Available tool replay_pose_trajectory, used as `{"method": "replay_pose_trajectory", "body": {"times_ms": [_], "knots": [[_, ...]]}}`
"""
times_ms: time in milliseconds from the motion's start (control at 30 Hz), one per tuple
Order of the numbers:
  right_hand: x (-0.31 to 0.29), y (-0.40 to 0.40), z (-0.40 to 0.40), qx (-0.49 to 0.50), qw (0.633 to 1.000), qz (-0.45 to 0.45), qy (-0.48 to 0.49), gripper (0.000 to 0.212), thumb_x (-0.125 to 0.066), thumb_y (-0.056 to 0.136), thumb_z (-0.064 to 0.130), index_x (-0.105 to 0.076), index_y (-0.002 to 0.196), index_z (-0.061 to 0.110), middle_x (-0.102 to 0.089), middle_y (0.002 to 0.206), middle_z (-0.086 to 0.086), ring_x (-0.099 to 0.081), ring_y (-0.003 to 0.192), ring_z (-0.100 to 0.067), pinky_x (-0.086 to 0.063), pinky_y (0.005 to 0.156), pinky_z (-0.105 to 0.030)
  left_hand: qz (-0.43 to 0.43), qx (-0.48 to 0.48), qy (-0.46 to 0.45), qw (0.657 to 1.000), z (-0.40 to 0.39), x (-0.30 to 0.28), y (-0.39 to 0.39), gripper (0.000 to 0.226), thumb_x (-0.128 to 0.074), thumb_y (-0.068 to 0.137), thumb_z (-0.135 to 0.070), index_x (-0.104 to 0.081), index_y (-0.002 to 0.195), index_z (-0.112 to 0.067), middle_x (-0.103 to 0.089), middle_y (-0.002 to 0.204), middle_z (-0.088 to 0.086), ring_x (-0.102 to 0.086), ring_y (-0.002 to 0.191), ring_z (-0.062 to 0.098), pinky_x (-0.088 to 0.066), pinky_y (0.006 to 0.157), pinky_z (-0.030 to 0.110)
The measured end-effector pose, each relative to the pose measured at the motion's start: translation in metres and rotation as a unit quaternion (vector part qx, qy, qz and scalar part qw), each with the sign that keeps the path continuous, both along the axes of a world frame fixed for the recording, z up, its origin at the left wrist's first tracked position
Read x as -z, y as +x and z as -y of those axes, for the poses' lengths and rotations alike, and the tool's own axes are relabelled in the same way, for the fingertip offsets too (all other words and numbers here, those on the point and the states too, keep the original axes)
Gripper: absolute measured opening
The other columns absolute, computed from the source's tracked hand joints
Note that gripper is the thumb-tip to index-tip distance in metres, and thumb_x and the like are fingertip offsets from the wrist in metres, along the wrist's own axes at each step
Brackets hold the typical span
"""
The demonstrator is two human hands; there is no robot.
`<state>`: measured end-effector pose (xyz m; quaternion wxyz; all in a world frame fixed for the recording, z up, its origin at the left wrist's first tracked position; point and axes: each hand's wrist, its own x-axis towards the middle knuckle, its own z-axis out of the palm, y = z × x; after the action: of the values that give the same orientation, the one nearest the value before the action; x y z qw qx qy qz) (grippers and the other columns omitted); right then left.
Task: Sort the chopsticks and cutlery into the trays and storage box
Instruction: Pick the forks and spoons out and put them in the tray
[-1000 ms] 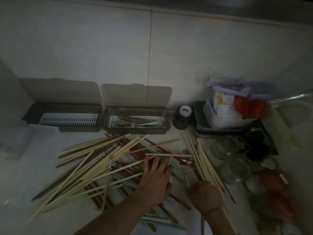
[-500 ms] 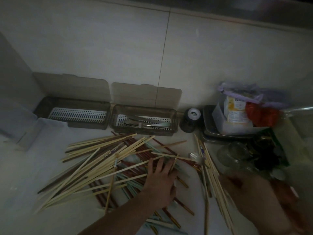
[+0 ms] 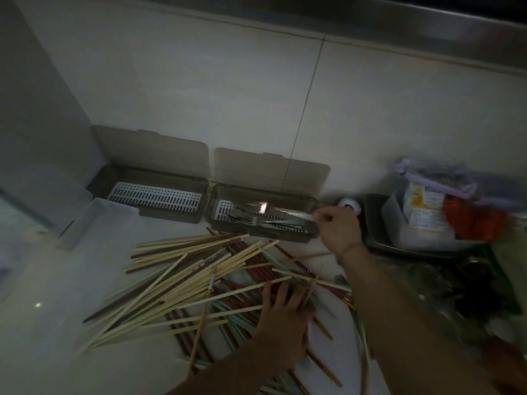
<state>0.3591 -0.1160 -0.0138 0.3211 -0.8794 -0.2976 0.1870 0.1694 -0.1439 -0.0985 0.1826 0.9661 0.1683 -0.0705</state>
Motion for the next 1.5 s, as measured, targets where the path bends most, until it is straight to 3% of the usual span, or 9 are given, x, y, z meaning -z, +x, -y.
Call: {"method": "replay_pose_trajectory", "body": {"times_ms": [267,600,667,733,800,1000,1167,1300,1500], "knots": [[0.037,-0.014,-0.041,-0.047,0.986,0.055,-0.153,0.017,-0.058,0.091,0.034,-0.074,0.095,0.030,-0.070,0.107,-0.002,-0.064,0.096,-0.025,-0.053,0.082,-0.034,-0.039,-0.042,-0.063,0.996,0.001,-0.019,0.011,0.042,-0.065,0.086,-0.020,-0.060,0.127,-0.030,-0.005,0.161,0.001,0.003,0.146,0.038,0.020,0.106,0.069],[0.039,-0.023,0.077,0.055,0.991,0.067,0.105,0.009,-0.066,0.087,0.014,-0.069,0.090,0.022,-0.069,0.088,0.000,-0.062,0.077,-0.015,-0.046,0.073,-0.022,-0.074,0.046,0.043,0.995,-0.006,-0.020,0.019,0.035,-0.051,0.097,-0.029,-0.060,0.130,-0.022,0.001,0.162,0.004,0.009,0.145,0.038,0.017,0.108,0.068],[0.048,-0.044,0.118,0.063,0.992,0.078,0.077,0.012,-0.066,0.087,0.012,-0.067,0.088,0.024,-0.066,0.083,0.005,-0.057,0.071,-0.005,-0.040,0.068,-0.011,-0.075,0.084,0.081,0.990,-0.007,-0.017,0.019,0.034,-0.055,0.094,-0.034,-0.066,0.125,-0.025,-0.006,0.162,0.006,-0.001,0.145,0.040,0.003,0.111,0.069],[0.060,-0.065,0.152,0.058,0.992,0.088,0.068,0.008,-0.066,0.084,0.012,-0.070,0.085,0.019,-0.061,0.080,0.010,-0.055,0.069,-0.001,-0.037,0.069,-0.002,-0.114,0.113,0.132,0.978,-0.010,-0.020,0.018,0.024,-0.069,0.077,-0.046,-0.077,0.097,-0.038,-0.042,0.149,0.004,-0.039,0.135,0.038,-0.031,0.105,0.065],[0.071,-0.083,0.179,0.055,0.993,0.096,0.042,0.013,-0.064,0.076,0.021,-0.073,0.083,0.017,-0.064,0.078,0.009,-0.061,0.070,-0.010,-0.046,0.067,-0.014,-0.079,0.130,0.146,0.977,-0.010,-0.017,0.018,0.017,-0.073,0.061,-0.047,-0.077,0.077,-0.040,-0.061,0.128,0.000,-0.059,0.117,0.032,-0.047,0.092,0.059],[0.091,-0.116,0.204,0.029,0.992,0.096,-0.078,0.020,-0.066,0.074,0.043,-0.075,0.086,0.030,-0.072,0.081,0.005,-0.069,0.077,-0.026,-0.055,0.067,-0.032,0.068,0.142,0.092,0.983,-0.016,-0.002,0.024,0.025,-0.067,0.078,-0.019,-0.068,0.103,-0.023,-0.040,0.141,0.010,-0.027,0.132,0.040,-0.021,0.104,0.069],[0.071,-0.121,0.192,0.069,0.996,-0.025,-0.046,0.039,-0.054,0.074,0.069,-0.069,0.077,0.034,-0.062,0.060,0.023,-0.060,0.065,0.005,-0.043,0.057,-0.017,0.098,0.069,0.020,0.993,-0.007,0.005,0.024,0.019,-0.071,0.073,-0.023,-0.062,0.089,-0.028,-0.045,0.132,0.004,-0.029,0.122,0.031,-0.028,0.103,0.063],[0.053,-0.112,0.190,0.119,0.985,-0.114,-0.040,0.029,-0.068,0.085,0.022,-0.070,0.057,0.021,-0.066,0.058,0.017,-0.061,0.065,0.000,-0.042,0.058,-0.019,0.119,0.023,-0.007,0.993,-0.006,0.006,0.024,0.021,-0.057,0.080,-0.027,-0.067,0.098,-0.029,-0.050,0.129,0.003,-0.035,0.119,0.030,-0.031,0.101,0.060],[-0.004,-0.091,0.218,0.139,0.985,-0.102,-0.026,0.032,-0.068,0.083,0.011,-0.068,0.054,0.024,-0.067,0.059,0.009,-0.061,0.060,-0.001,-0.045,0.065,-0.018,0.094,0.049,0.027,0.994,-0.012,0.013,0.022,0.029,-0.058,0.086,-0.028,-0.066,0.113,-0.029,-0.049,0.132,0.001,-0.040,0.124,0.032,-0.023,0.106,0.062]]}}
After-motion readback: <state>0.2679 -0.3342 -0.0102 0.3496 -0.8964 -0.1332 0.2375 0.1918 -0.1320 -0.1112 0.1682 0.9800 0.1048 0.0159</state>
